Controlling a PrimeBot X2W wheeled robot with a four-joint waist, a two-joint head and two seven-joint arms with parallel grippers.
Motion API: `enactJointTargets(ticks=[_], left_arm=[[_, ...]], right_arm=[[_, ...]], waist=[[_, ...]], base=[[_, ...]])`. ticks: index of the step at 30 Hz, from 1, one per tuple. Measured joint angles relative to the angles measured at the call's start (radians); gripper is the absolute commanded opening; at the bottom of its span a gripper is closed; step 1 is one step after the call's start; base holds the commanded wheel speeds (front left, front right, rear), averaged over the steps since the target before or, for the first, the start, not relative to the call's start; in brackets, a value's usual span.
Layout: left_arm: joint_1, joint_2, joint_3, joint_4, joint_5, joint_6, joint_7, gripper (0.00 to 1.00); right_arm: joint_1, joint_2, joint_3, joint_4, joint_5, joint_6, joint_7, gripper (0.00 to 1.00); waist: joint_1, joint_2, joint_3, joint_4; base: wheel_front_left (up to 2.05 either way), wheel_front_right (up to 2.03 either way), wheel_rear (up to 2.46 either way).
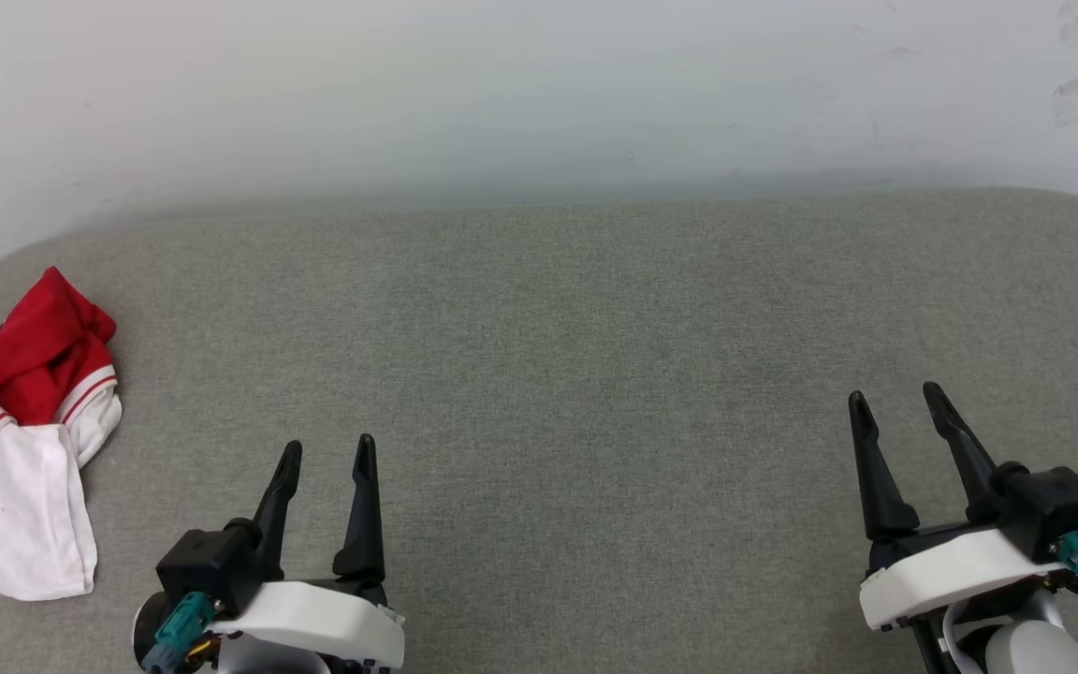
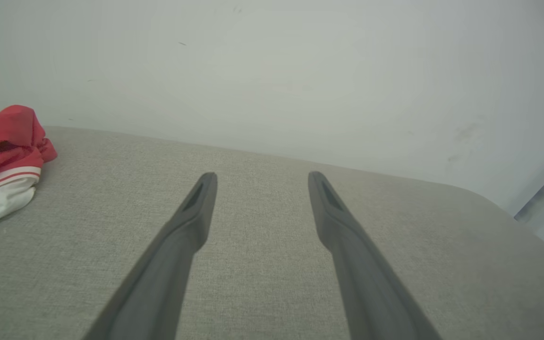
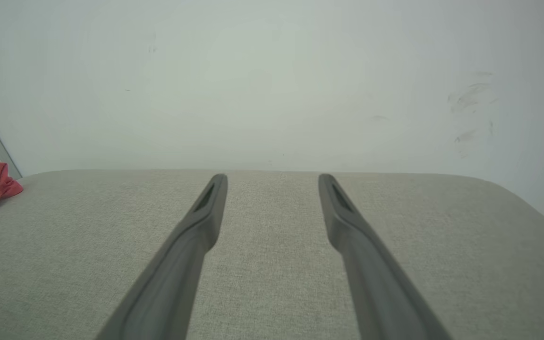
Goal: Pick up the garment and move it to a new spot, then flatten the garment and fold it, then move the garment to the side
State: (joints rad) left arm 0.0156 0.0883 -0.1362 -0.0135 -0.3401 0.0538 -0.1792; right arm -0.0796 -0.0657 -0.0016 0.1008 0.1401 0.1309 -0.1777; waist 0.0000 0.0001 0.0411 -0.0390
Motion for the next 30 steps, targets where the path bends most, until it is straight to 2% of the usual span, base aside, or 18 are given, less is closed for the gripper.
enactJointTargets(ticks=[9,15,23,28,30], left_arm=[[0.000,0.002,-0.024,0.018,0.052,0.001,-0.019,1.00],[0.005,-0.022,0.026,-0.014,0.043,-0.037,-0.032,1.00],[0.022,-0.036,0.095,-0.009,0.052,-0.082,-0.048,1.00],[0.029,-0.037,0.091,0.007,0.060,-0.091,-0.058,1.00],[0.032,-0.037,0.083,0.014,0.101,-0.097,-0.062,1.00]], right_arm=[[-0.001,0.004,0.016,-0.040,-0.080,0.000,-0.020,1.00],[0.000,0.010,0.007,-0.067,-0.095,0.000,-0.034,1.00],[0.009,0.014,-0.040,-0.054,0.067,0.000,-0.050,1.00],[0.019,0.014,-0.038,-0.017,0.074,0.000,-0.059,1.00],[0.019,0.014,-0.034,-0.008,0.061,0.000,-0.062,1.00]], waist=[[0.0000,0.0000,0.006,-0.002],[0.0000,0.0000,0.009,-0.003],[0.0000,0.0000,0.012,-0.008],[0.0000,0.0000,0.012,-0.012],[0.0000,0.0000,0.012,-0.014]], base=[[0.00,0.00,0.00],[0.00,0.00,0.00],[0.00,0.00,0.00],[0.00,0.00,0.00],[0.00,0.00,0.00]])
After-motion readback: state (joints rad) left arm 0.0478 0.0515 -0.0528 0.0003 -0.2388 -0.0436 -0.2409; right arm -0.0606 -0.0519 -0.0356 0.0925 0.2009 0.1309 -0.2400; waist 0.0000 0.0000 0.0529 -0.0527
